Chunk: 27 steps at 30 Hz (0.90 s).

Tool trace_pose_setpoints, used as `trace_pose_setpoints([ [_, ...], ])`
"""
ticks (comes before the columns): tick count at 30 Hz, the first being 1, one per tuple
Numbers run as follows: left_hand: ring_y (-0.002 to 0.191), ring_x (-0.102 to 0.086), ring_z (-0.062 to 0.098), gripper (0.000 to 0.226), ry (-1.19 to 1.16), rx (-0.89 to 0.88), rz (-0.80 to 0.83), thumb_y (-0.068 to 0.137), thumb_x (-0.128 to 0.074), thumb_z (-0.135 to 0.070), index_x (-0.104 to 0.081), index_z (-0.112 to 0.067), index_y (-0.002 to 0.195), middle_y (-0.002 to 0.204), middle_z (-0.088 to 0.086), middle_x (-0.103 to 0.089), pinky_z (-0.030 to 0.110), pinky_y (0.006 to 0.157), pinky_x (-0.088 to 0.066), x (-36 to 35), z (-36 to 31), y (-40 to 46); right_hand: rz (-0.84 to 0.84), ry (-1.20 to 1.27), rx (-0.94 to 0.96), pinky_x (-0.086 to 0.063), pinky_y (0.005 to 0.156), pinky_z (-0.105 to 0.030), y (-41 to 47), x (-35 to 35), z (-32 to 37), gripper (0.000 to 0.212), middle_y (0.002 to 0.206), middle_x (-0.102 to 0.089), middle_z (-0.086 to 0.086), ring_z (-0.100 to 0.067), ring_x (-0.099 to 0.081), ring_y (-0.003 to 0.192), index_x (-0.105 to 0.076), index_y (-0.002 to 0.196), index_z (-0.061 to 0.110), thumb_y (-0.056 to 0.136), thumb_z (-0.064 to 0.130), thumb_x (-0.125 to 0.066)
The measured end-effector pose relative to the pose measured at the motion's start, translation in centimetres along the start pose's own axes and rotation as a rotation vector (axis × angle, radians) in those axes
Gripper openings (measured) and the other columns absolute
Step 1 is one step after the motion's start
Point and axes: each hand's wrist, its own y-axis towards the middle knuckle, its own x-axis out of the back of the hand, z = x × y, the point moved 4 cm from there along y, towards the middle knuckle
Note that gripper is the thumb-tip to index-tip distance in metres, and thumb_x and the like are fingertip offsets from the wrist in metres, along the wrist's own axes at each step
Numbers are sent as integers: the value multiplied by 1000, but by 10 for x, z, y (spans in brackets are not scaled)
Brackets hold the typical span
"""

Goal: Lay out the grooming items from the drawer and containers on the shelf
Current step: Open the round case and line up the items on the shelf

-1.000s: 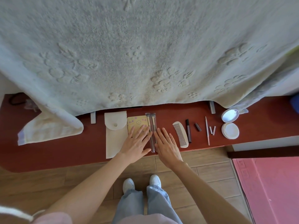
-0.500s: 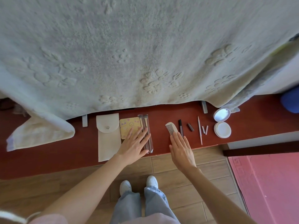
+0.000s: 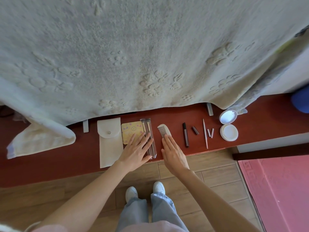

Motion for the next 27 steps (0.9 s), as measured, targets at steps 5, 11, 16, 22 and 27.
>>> trace_pose_setpoints([
  [5,142,-27,29,68,-4,-5,4,92,-26,-54,-38,-13,145,154,12,-30,54,111,-28,0,-1,-1,-22,113,12,-44,104,-36,2,6,3,43,147,-42,-11,-23,-30,141,-44,138,3,95,7,-51],
  [11,141,-29,29,68,-3,-5,-2,91,-25,-54,-39,-13,144,153,12,-32,53,111,-28,0,0,-1,44,86,-8,-41,107,-38,7,6,-11,63,153,-31,-7,-23,-25,143,-32,145,5,87,-8,-54],
  [16,141,-29,28,68,-10,-3,-11,91,-24,-54,-39,-14,144,153,11,-30,52,111,-29,-1,0,-1,37,117,-8,-39,109,-32,7,6,-2,66,157,-23,-4,-19,-21,144,-28,147,7,86,-11,-47],
  [22,141,-28,29,68,-10,-7,-20,91,-23,-54,-38,-14,144,154,11,-29,52,112,-29,1,1,-1,38,123,3,-31,112,-32,10,3,10,68,158,-18,-4,-20,-17,145,-22,149,9,88,-10,-46],
  [27,142,-25,28,69,-18,8,-12,91,-23,-55,-38,-14,145,154,11,-28,51,113,-28,-1,0,-1,44,122,12,-26,115,-31,11,2,13,69,158,-18,-5,-19,-15,146,-22,149,9,87,-8,-48],
])
